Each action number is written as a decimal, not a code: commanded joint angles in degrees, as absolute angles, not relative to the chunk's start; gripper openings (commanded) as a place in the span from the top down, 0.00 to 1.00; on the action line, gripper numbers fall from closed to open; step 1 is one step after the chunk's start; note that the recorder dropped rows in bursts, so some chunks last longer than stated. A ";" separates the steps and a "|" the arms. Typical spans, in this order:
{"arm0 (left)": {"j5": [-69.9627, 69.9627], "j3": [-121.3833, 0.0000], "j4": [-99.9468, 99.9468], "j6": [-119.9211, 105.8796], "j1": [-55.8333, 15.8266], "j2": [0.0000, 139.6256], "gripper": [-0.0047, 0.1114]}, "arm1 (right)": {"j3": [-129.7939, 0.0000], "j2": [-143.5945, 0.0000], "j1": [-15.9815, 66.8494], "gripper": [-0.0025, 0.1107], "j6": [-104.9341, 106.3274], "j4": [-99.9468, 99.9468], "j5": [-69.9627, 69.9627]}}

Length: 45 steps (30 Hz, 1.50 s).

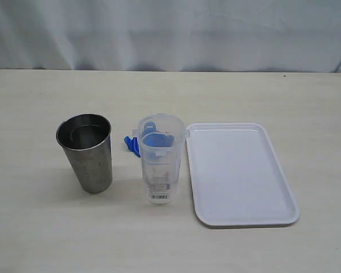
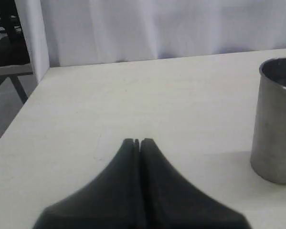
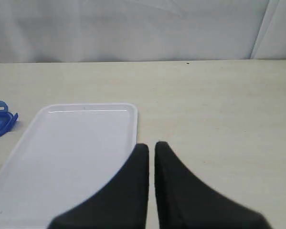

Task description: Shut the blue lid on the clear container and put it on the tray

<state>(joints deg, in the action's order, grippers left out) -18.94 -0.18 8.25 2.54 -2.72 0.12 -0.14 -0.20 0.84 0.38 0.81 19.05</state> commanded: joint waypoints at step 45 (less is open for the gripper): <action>67.55 -6.03 35.52 8.14 -2.58 80.38 0.06 | 0.00 0.00 0.85 0.94 0.41 0.87 19.16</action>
